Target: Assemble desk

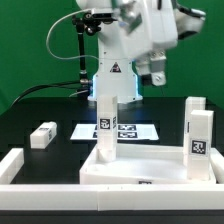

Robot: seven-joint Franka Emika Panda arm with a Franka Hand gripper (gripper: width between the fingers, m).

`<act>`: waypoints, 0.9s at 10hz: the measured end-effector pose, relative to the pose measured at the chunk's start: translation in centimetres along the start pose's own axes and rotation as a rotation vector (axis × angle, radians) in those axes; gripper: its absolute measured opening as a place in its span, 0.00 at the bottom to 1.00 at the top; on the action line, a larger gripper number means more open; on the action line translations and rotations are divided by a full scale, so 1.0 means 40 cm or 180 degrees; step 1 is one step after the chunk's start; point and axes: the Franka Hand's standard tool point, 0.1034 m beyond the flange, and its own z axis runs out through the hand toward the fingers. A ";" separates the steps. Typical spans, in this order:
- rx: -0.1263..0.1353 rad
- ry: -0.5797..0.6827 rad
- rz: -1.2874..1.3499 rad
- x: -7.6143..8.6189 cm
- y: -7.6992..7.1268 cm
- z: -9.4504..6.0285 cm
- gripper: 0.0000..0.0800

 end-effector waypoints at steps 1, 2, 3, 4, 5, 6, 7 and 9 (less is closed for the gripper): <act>0.0011 0.0007 -0.0270 0.010 0.001 -0.006 0.81; -0.0002 0.0006 -0.0538 0.008 0.003 -0.001 0.81; -0.0003 0.0006 -0.0756 0.008 0.003 -0.001 0.81; -0.0006 0.0006 -0.1041 0.009 0.004 0.000 0.81; -0.0010 0.0007 -0.1302 0.015 0.007 0.002 0.81; -0.0025 0.0008 -0.1539 0.040 0.022 0.006 0.81; -0.0025 0.0010 -0.2002 0.075 0.046 -0.005 0.81; -0.0029 0.0006 -0.2809 0.162 0.124 -0.027 0.81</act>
Offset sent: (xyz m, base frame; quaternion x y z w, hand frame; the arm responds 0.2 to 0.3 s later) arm 0.0000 0.0000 0.0000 0.0000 0.0000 -0.1938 0.9810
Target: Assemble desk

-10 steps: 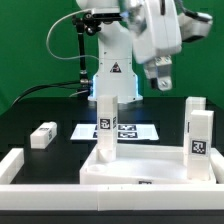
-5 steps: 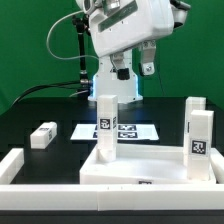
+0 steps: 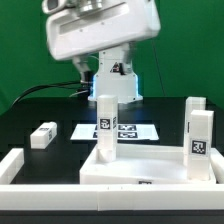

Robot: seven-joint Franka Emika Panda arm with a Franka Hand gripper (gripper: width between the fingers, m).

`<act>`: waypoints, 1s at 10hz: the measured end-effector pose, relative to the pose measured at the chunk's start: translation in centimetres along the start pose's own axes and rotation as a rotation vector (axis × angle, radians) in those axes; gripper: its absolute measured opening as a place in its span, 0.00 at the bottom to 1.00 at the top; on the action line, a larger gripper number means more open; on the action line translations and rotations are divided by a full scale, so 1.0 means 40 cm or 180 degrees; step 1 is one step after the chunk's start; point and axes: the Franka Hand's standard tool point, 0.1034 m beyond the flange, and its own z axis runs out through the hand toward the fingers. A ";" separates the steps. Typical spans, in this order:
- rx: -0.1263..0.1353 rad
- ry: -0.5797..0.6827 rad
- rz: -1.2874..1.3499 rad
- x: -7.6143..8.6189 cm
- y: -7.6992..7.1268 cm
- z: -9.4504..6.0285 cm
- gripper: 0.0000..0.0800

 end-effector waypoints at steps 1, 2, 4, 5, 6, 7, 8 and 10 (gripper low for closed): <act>-0.0009 -0.0037 -0.0329 -0.008 0.078 0.011 0.81; -0.0040 -0.0078 -0.0523 -0.015 0.134 0.024 0.81; -0.0119 -0.0154 -0.0958 0.001 0.200 0.049 0.81; -0.0147 -0.0187 -0.1170 0.008 0.213 0.069 0.81; -0.0143 -0.0185 -0.1120 0.007 0.207 0.069 0.81; -0.0130 -0.0226 -0.1117 0.005 0.205 0.069 0.81; -0.0127 -0.0305 -0.1103 -0.003 0.204 0.073 0.81; -0.0165 -0.0935 -0.1051 -0.020 0.254 0.102 0.81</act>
Offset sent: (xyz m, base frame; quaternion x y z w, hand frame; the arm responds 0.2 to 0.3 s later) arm 0.0156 -0.0591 -0.0211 -0.0274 -0.0344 -0.1448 0.9885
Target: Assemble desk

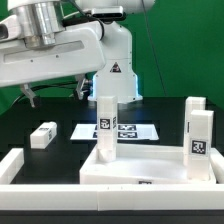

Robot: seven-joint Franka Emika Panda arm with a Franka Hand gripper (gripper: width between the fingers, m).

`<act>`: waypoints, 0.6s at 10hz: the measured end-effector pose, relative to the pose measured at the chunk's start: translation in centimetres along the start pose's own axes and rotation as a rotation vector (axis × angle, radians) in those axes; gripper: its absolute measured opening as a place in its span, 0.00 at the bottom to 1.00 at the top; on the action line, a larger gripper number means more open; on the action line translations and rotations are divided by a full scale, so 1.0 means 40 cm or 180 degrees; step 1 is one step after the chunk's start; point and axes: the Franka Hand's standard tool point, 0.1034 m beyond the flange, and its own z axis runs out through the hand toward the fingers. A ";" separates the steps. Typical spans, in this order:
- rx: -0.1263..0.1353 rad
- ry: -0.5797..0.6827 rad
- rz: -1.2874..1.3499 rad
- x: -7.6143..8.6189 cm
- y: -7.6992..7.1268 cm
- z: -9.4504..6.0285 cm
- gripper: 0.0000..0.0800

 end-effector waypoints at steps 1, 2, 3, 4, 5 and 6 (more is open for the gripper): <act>0.0008 -0.0387 0.0040 -0.024 0.053 0.023 0.81; 0.0017 -0.0659 0.0082 -0.034 0.101 0.034 0.81; 0.0022 -0.0821 0.0094 -0.039 0.125 0.044 0.81; 0.0103 -0.1024 0.0156 -0.051 0.138 0.051 0.81; 0.0117 -0.1170 0.0166 -0.051 0.135 0.052 0.81; 0.0145 -0.1362 0.0151 -0.055 0.129 0.056 0.81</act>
Offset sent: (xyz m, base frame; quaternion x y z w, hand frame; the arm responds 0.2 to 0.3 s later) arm -0.0140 -0.0370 -0.0133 0.0517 -0.1684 0.0198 0.9842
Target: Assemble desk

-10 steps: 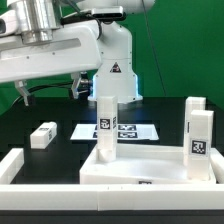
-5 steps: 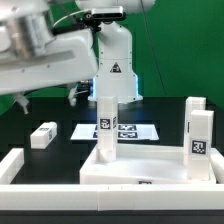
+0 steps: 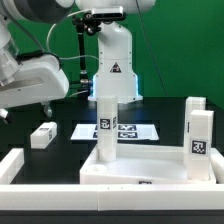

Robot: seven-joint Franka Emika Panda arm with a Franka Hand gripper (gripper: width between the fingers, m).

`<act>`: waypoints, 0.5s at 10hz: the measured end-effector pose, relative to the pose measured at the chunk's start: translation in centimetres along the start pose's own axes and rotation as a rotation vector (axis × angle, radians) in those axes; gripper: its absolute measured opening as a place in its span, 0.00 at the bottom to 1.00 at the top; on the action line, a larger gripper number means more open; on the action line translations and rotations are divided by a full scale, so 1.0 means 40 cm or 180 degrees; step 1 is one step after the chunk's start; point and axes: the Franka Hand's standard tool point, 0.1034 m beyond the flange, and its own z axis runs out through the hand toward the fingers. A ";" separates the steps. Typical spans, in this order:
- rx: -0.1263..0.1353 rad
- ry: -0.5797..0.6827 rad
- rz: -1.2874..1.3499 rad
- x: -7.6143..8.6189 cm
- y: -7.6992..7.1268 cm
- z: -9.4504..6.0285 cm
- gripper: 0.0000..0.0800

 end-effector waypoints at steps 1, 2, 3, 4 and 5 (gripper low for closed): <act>0.0017 -0.0166 -0.0004 -0.002 -0.001 0.007 0.81; 0.0027 -0.0374 0.0018 -0.005 0.002 0.021 0.81; -0.0016 -0.0605 0.0158 -0.005 0.023 0.070 0.81; -0.0108 -0.0794 0.0192 -0.004 0.050 0.109 0.81; -0.0077 -0.0853 0.0345 0.000 0.059 0.125 0.81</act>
Offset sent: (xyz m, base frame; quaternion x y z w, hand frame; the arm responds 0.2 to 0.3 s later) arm -0.0301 -0.0258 -0.0484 -0.0771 -0.1935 0.0426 0.9771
